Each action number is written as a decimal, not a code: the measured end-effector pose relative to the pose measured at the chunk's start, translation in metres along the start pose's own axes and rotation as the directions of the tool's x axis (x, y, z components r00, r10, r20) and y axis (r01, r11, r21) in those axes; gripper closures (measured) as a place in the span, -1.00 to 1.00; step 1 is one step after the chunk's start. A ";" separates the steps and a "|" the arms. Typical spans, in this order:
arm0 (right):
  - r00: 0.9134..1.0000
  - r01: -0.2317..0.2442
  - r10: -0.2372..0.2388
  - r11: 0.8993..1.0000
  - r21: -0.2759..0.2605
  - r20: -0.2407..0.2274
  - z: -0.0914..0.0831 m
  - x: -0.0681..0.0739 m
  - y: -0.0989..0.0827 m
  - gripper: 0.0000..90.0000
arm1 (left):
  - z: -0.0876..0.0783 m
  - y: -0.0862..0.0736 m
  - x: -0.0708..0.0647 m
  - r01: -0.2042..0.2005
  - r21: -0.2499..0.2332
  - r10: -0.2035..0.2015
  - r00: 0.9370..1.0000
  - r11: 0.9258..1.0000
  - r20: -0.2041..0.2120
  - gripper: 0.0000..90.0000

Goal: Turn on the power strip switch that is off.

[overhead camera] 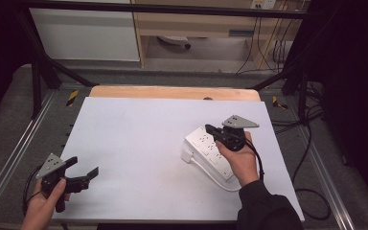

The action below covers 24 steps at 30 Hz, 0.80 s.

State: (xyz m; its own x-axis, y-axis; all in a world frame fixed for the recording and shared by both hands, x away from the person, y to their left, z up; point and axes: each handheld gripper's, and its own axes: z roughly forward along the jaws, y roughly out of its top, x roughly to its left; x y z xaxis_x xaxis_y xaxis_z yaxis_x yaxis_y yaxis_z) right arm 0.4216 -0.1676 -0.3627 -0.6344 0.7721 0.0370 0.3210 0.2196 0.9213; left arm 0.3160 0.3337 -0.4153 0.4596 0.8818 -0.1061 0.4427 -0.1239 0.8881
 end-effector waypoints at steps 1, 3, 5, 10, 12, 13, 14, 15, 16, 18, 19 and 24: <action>1.000 0.003 -0.003 1.000 0.003 -0.002 0.001 0.001 0.000 1.00 | 0.000 0.000 0.000 -0.001 0.000 0.001 1.000 1.000 -0.001 -0.87; 1.000 0.005 -0.005 1.000 0.009 -0.003 0.002 0.001 0.000 1.00 | 0.000 0.000 0.000 -0.002 0.000 0.002 1.000 1.000 -0.001 -0.87; 1.000 0.004 -0.004 1.000 0.020 -0.001 0.004 0.001 0.000 1.00 | 0.000 0.000 0.000 0.000 0.003 0.000 1.000 1.000 -0.002 -0.87; 1.000 -0.002 0.002 0.999 0.044 0.005 0.009 0.001 -0.002 1.00 | 0.000 0.000 0.001 -0.002 0.001 0.002 1.000 1.000 -0.003 -0.87; 1.000 -0.013 0.012 0.998 0.063 0.009 0.011 0.000 -0.003 1.00 | -0.001 0.000 0.001 -0.002 0.002 0.002 1.000 1.000 -0.005 -0.87; 1.000 -0.015 0.014 0.997 0.070 0.011 0.012 0.000 -0.004 1.00 | -0.001 0.000 0.001 -0.001 0.005 0.001 1.000 1.000 -0.004 -0.87; 1.000 -0.017 0.016 0.997 0.077 0.012 0.013 0.000 -0.004 1.00 | -0.001 0.000 0.001 -0.002 0.006 0.002 1.000 1.000 -0.003 -0.87; 1.000 -0.018 0.017 0.997 0.080 0.012 0.014 -0.001 -0.005 1.00 | -0.001 0.000 0.001 -0.002 0.006 0.002 1.000 1.000 -0.004 -0.87; 1.000 -0.020 0.019 0.996 0.086 0.013 0.014 0.000 -0.006 1.00 | -0.001 0.000 0.001 -0.002 0.005 0.002 1.000 1.000 -0.004 -0.87; 1.000 -0.019 0.018 0.995 0.096 0.013 0.016 0.000 -0.007 1.00 | -0.001 0.000 0.001 -0.002 0.006 0.002 1.000 1.000 -0.003 -0.87; 1.000 -0.017 0.015 0.995 0.101 0.013 0.016 0.000 -0.008 1.00 | 0.000 0.000 0.001 -0.003 0.007 0.003 1.000 1.000 -0.002 -0.87; 1.000 -0.020 0.018 0.993 0.117 0.016 0.019 -0.002 -0.011 1.00 | 0.000 0.000 0.001 -0.003 0.009 0.003 1.000 1.000 -0.002 -0.87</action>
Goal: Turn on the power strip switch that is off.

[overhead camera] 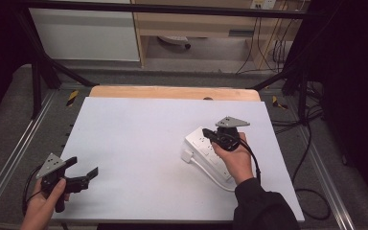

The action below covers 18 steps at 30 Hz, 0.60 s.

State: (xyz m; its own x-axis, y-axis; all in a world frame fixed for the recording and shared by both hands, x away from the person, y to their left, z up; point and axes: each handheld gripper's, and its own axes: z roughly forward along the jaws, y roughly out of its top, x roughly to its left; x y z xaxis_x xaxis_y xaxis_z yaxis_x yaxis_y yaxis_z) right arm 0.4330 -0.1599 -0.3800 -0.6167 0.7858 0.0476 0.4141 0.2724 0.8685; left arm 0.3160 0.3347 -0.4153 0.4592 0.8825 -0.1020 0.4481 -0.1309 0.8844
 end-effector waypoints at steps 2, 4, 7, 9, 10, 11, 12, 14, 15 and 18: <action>1.000 0.000 0.000 1.000 0.010 0.004 0.001 -0.001 0.000 1.00 | 0.000 0.000 0.000 -0.001 0.000 0.001 1.000 1.000 -0.001 -0.87; 1.000 -0.003 0.003 1.000 0.023 0.008 0.001 -0.002 -0.001 1.00 | 0.000 0.000 0.000 -0.002 0.001 0.002 1.000 1.000 0.000 -0.87; 1.000 -0.014 0.014 0.999 0.039 0.007 0.002 -0.003 -0.002 1.00 | 0.000 0.000 0.000 -0.001 0.001 0.001 1.000 1.000 0.000 -0.87; 1.000 -0.018 0.018 0.999 0.046 0.007 0.002 -0.003 -0.003 1.00 | 0.000 0.000 0.000 -0.002 0.001 0.002 1.000 1.000 0.000 -0.87; 1.000 -0.019 0.019 0.999 0.050 0.006 0.002 -0.003 -0.003 1.00 | 0.000 0.000 0.000 -0.001 0.001 0.001 1.000 1.000 0.001 -0.87; 1.000 -0.021 0.020 0.998 0.054 0.005 0.003 -0.003 -0.004 1.00 | 0.000 0.000 0.000 -0.003 0.001 0.003 1.000 1.000 0.002 -0.87; 1.000 -0.021 0.021 0.998 0.057 0.007 0.003 -0.004 -0.005 1.00 | 0.000 0.000 0.000 -0.003 0.001 0.003 1.000 1.000 0.002 -0.87; 1.000 -0.026 0.025 0.997 0.069 0.003 0.004 -0.004 -0.006 1.00 | 0.000 0.000 0.000 -0.002 0.002 0.002 1.000 1.000 0.000 -0.87; 1.000 -0.031 0.030 0.997 0.073 0.005 0.004 -0.004 -0.007 1.00 | 0.000 0.000 0.000 -0.003 0.002 0.003 1.000 1.000 0.001 -0.87; 0.999 -0.032 0.032 0.996 0.084 0.006 0.005 -0.006 -0.010 1.00 | 0.000 0.000 0.000 -0.004 0.001 0.004 1.000 1.000 0.000 -0.87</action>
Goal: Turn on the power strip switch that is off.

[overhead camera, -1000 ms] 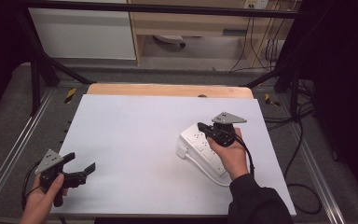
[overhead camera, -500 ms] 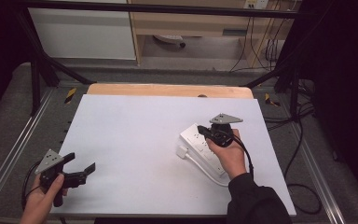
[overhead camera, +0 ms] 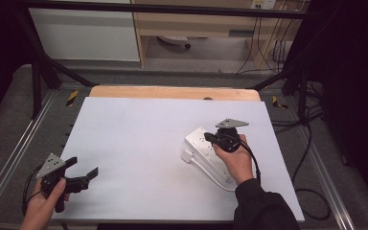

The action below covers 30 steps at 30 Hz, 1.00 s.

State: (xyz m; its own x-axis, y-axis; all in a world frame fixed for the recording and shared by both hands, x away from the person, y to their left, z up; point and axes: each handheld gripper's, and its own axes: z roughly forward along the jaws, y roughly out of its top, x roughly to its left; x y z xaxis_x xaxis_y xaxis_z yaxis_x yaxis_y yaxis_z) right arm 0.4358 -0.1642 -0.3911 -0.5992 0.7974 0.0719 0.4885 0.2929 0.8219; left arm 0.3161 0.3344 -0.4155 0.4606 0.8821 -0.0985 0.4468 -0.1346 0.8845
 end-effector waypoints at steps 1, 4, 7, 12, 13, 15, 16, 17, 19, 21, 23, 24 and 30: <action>1.000 0.000 0.000 1.000 0.002 0.000 0.001 0.000 -0.001 1.00 | 0.000 0.000 0.000 0.001 0.002 -0.001 1.000 1.000 0.000 -0.87; 1.000 -0.002 0.002 1.000 0.010 0.002 0.001 -0.001 -0.002 1.00 | 0.000 0.000 0.000 -0.001 0.001 0.001 1.000 1.000 0.000 -0.87; 1.000 -0.004 0.004 1.000 0.013 0.004 0.002 -0.002 -0.004 1.00 | 0.000 0.000 0.000 -0.004 0.003 0.004 1.000 1.000 -0.002 -0.87; 1.000 -0.014 0.014 1.000 0.025 0.007 0.002 -0.004 -0.008 1.00 | 0.000 0.000 0.000 -0.008 0.004 0.008 1.000 1.000 -0.002 -0.87; 1.000 -0.018 0.018 0.999 0.029 0.006 0.002 -0.004 -0.009 1.00 | 0.000 0.000 0.000 -0.009 0.004 0.009 1.000 1.000 -0.002 -0.87; 1.000 -0.020 0.020 0.999 0.032 0.007 0.002 -0.005 -0.011 1.00 | 0.000 0.000 0.000 -0.009 0.004 0.009 1.000 1.000 -0.002 -0.87; 1.000 -0.020 0.019 0.999 0.030 0.009 0.003 -0.005 -0.011 1.00 | 0.000 0.000 0.000 -0.009 0.004 0.009 1.000 1.000 -0.002 -0.87; 1.000 -0.021 0.021 0.999 0.033 0.008 0.003 -0.006 -0.012 1.00 | 0.000 0.000 0.000 -0.009 0.004 0.009 1.000 1.000 -0.002 -0.87; 1.000 -0.021 0.021 0.999 0.036 0.008 0.003 -0.006 -0.013 1.00 | 0.000 0.000 0.000 -0.009 0.005 0.009 1.000 1.000 -0.002 -0.87; 1.000 -0.023 0.023 0.999 0.039 0.009 0.003 -0.006 -0.014 1.00 | 0.000 0.000 0.000 -0.009 0.005 0.009 1.000 1.000 -0.002 -0.87; 1.000 -0.025 0.025 0.999 0.043 0.009 0.003 -0.006 -0.015 1.00 | 0.000 0.000 0.000 -0.010 0.006 0.010 1.000 1.000 -0.003 -0.87; 1.000 -0.025 0.025 0.999 0.045 0.008 0.003 -0.006 -0.015 1.00 | 0.000 0.000 0.000 -0.010 0.006 0.010 1.000 1.000 -0.003 -0.87; 1.000 -0.025 0.025 0.998 0.059 0.006 0.005 -0.006 -0.015 1.00 | 0.000 0.000 0.000 -0.010 0.007 0.010 1.000 1.000 -0.002 -0.87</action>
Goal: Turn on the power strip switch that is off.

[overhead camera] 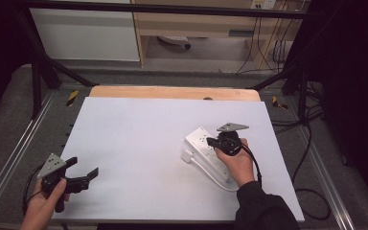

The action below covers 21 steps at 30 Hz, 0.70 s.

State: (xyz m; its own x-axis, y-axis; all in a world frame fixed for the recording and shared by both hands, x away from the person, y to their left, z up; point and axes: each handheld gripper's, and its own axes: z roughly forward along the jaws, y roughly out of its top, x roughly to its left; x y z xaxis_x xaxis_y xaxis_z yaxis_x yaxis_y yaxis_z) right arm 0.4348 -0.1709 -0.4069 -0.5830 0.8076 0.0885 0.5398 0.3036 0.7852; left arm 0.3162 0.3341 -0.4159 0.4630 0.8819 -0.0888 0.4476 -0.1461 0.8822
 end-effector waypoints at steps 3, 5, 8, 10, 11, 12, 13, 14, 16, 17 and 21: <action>1.000 0.002 -0.002 1.000 0.007 -0.001 0.001 0.000 -0.001 1.00 | 0.000 0.000 0.000 -0.001 0.001 0.001 1.000 1.000 0.000 -0.87; 1.000 -0.002 0.002 1.000 0.010 0.000 0.001 0.001 -0.001 1.00 | 0.000 0.000 0.000 -0.002 0.000 0.002 1.000 1.000 0.000 -0.87; 1.000 -0.003 0.003 1.000 0.016 -0.001 0.002 0.001 -0.001 1.00 | 0.000 0.000 0.000 -0.003 0.002 0.003 1.000 1.000 0.000 -0.87; 1.000 0.001 0.000 1.000 0.021 -0.003 0.003 0.001 -0.002 1.00 | 0.000 0.000 0.000 -0.004 0.004 0.004 1.000 1.000 0.000 -0.87; 1.000 0.002 -0.002 1.000 0.025 -0.002 0.003 0.001 -0.002 1.00 | 0.000 0.000 0.000 -0.004 0.004 0.004 1.000 1.000 0.000 -0.87; 1.000 0.003 -0.003 1.000 0.026 -0.003 0.004 0.001 -0.002 1.00 | 0.000 0.000 0.000 -0.003 0.004 0.003 1.000 1.000 0.000 -0.87; 1.000 -0.001 0.001 1.000 0.029 -0.003 0.004 0.001 -0.002 1.00 | 0.000 0.000 0.000 -0.003 0.004 0.003 1.000 1.000 0.000 -0.87; 1.000 -0.002 0.002 1.000 0.031 -0.003 0.004 0.001 -0.002 1.00 | 0.000 0.000 0.000 -0.004 0.004 0.004 1.000 1.000 0.001 -0.87; 1.000 -0.001 0.001 0.999 0.034 -0.005 0.005 0.001 -0.003 1.00 | 0.001 0.000 0.000 -0.004 0.004 0.004 1.000 1.000 0.002 -0.87; 1.000 0.000 0.000 0.999 0.035 -0.005 0.005 0.001 -0.003 1.00 | 0.001 0.000 0.000 -0.005 0.005 0.005 1.000 1.000 0.002 -0.87; 1.000 -0.003 0.003 0.999 0.041 -0.004 0.006 0.001 -0.005 1.00 | 0.001 0.000 0.000 -0.003 0.007 0.003 1.000 1.000 0.002 -0.87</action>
State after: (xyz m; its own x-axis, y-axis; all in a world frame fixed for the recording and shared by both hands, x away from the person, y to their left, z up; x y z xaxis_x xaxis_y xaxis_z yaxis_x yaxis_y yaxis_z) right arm 0.4356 -0.1681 -0.4143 -0.5840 0.8063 0.0935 0.5658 0.3218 0.7592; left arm 0.3165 0.3335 -0.4166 0.4659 0.8805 -0.0871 0.4516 -0.1520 0.8792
